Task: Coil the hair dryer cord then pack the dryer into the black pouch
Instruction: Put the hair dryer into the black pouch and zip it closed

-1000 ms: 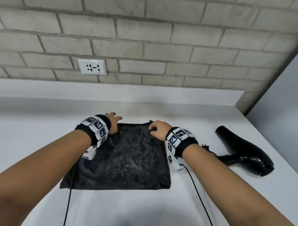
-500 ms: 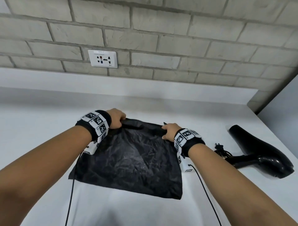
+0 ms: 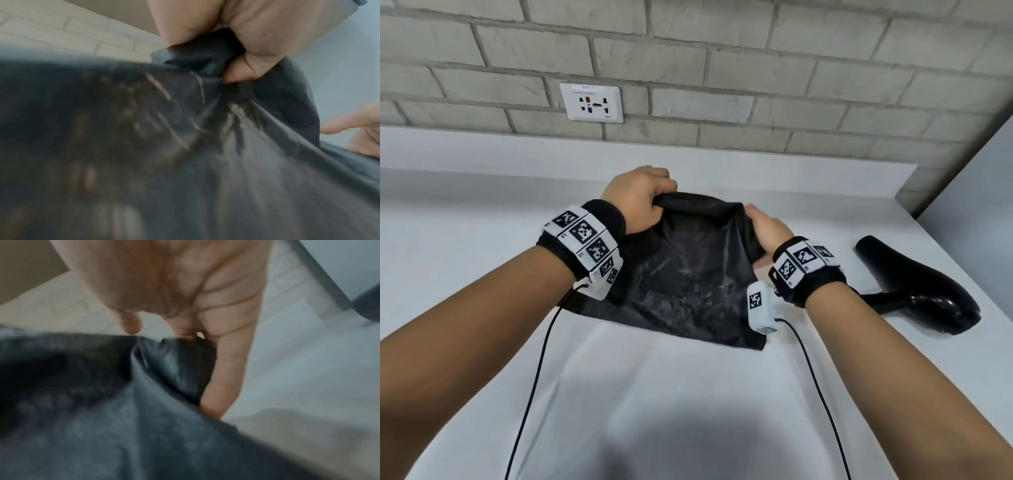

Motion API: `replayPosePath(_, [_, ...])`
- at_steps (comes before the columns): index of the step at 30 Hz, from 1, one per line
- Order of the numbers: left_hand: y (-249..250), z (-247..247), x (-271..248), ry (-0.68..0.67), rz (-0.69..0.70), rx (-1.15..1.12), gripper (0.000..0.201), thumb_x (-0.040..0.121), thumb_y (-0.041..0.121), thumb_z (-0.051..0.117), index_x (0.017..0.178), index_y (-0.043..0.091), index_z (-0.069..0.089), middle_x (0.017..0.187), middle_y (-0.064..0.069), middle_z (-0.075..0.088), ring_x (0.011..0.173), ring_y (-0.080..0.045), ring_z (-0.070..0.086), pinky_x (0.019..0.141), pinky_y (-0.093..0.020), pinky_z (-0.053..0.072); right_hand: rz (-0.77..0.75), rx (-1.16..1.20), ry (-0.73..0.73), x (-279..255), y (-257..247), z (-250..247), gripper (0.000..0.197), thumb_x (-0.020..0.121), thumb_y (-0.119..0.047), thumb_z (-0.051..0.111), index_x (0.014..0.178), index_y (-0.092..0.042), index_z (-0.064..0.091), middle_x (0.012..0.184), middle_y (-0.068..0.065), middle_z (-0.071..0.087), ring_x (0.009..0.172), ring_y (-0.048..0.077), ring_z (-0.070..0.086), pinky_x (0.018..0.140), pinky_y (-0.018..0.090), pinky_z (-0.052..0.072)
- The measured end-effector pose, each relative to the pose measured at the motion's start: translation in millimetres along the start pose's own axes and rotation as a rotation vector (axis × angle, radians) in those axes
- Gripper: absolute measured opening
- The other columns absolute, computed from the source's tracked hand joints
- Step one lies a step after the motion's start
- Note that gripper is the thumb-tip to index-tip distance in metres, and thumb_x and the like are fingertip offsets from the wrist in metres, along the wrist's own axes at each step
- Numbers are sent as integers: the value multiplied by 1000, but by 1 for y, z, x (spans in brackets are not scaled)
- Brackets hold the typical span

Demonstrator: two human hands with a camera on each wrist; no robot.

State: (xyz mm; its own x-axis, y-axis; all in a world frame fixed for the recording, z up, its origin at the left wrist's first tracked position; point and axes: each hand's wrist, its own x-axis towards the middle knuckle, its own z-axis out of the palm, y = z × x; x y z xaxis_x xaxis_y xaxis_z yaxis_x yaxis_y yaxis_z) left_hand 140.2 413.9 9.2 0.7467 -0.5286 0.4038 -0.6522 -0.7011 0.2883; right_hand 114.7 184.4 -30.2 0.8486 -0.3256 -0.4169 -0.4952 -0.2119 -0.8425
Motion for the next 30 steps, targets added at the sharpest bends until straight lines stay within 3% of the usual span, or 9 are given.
replayPosePath(3, [12,-4,-10,-338,-64,-116,34,62,29,48,86,13,66,84,2,58,87,-22,57,77,-30,43,-150,258,43,-15,-11,-5,19,85,-32,53,84,-14,59,102,10,60,91,27,60,64,40,57])
replayPosePath(5, [21,-1,-16,-638,-175,-318,44,63,56,48,81,19,62,79,7,55,75,-11,53,75,-29,42,-232,378,73,-22,-13,-6,18,89,-12,50,73,-17,56,86,7,58,82,22,58,69,43,56])
replayPosePath(7, [30,7,-21,-729,-339,-542,54,71,69,36,81,24,62,89,7,58,79,-12,56,77,-28,41,-269,532,59,-28,-14,-7,22,88,-2,46,72,-14,56,80,6,56,80,21,58,71,45,55])
replayPosePath(10, [32,26,-18,-417,-457,-618,40,98,44,31,90,17,59,102,-3,58,85,-21,58,78,-26,42,-267,732,-31,-38,-17,-7,21,88,-13,50,68,-10,53,75,9,55,81,25,58,75,45,53])
replayPosePath(14, [21,41,-6,-171,-391,-232,34,96,24,43,119,4,57,121,-11,59,114,-23,52,100,-24,32,-330,666,-127,-47,-14,0,30,85,-11,61,59,-14,46,62,5,58,62,18,59,70,41,55])
replayPosePath(20, [16,45,8,232,-528,-339,52,85,8,50,134,-3,38,142,-22,36,133,-31,34,112,-25,19,-461,475,-263,-50,2,5,34,77,11,59,58,-14,45,59,-2,56,51,7,56,53,19,50])
replayPosePath(24, [12,37,14,77,-645,-45,51,91,20,43,138,3,34,144,-22,34,131,-38,32,109,-40,26,-517,164,-232,-54,11,4,41,70,21,53,59,-18,61,58,-8,61,55,5,55,56,13,45])
replayPosePath(27, [21,28,6,35,-798,-77,70,76,31,69,130,5,32,135,-25,39,126,-41,38,104,-46,35,-537,-233,32,-58,10,0,37,71,12,45,58,-13,68,54,-4,55,51,10,50,50,14,38])
replayPosePath(30, [29,29,-7,-198,-723,85,79,67,30,78,128,7,32,130,-26,45,120,-42,46,98,-45,41,-527,-496,339,-55,8,-3,29,78,0,49,100,-6,67,106,9,52,93,25,56,78,17,44])
